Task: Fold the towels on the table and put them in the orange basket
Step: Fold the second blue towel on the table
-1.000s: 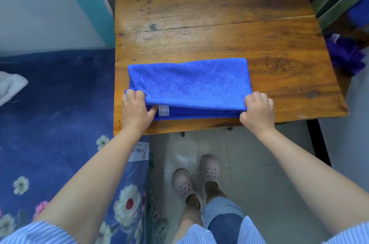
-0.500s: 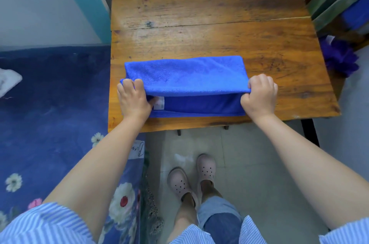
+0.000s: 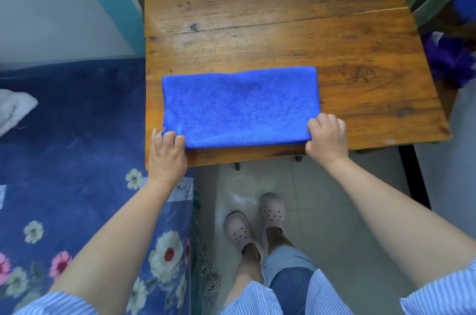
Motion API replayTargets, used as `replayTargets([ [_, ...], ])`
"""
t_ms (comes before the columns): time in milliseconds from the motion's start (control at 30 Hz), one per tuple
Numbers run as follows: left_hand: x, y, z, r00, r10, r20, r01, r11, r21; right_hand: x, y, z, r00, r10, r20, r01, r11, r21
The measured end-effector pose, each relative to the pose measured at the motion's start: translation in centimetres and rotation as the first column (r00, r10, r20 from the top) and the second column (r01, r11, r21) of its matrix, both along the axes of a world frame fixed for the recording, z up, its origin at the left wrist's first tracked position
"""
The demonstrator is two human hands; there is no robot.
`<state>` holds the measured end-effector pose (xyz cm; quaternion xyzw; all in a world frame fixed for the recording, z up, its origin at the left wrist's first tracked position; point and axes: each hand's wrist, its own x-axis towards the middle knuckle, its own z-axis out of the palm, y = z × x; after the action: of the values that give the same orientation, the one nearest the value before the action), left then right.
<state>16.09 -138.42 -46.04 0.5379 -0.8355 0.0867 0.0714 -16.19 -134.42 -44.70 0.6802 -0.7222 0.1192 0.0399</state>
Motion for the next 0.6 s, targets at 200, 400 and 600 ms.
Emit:
replayTargets([
  [200,-0.4,0.4,0.6,0.977,0.201,-0.067,-0.172,0.937,0.302,-0.7,-1.2,0.0,0.999,0.025,-0.032,-0.028,0.995,-0.096],
  [400,0.1,0.9,1.2,0.957,0.279,-0.080,-0.225,0.886,0.406,-0.6,0.2,-0.4,0.986,0.096,-0.138,-0.089,0.995,0.052],
  [600,1.4,0.5,1.6,0.985,0.143,-0.095,-0.093,0.912,0.400,-0.2,1.4,-0.2,0.983,0.136,-0.126,-0.115,0.980,0.162],
])
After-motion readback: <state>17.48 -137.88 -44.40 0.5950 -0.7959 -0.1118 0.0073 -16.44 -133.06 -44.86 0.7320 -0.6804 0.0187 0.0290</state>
